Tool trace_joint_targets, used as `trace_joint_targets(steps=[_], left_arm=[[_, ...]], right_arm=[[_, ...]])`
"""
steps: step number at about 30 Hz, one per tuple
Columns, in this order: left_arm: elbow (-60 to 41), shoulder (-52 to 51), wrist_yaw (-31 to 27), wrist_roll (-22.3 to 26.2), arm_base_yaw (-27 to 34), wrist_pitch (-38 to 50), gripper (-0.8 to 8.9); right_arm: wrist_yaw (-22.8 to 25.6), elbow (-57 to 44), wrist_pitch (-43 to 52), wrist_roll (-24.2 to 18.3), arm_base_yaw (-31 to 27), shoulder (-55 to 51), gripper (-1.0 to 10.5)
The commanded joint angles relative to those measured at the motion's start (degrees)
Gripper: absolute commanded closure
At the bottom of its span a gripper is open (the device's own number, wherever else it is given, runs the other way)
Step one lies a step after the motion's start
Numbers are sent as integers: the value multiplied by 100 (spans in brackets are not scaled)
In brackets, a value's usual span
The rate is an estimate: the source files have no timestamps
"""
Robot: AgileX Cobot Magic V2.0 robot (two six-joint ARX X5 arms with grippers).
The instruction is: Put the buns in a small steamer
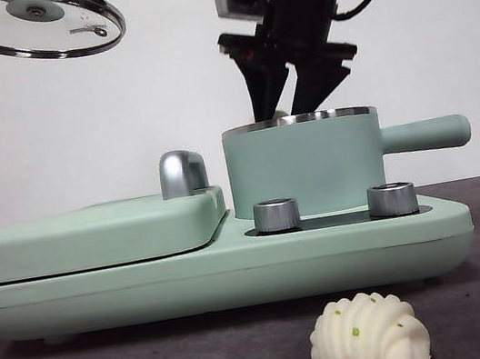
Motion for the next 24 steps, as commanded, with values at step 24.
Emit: trace_joint_targets(steps=[24], left_arm=[[109,13,11,83,-17,146,803]], right_arm=[[195,-3016,3119,-17,1043,-3554,506]])
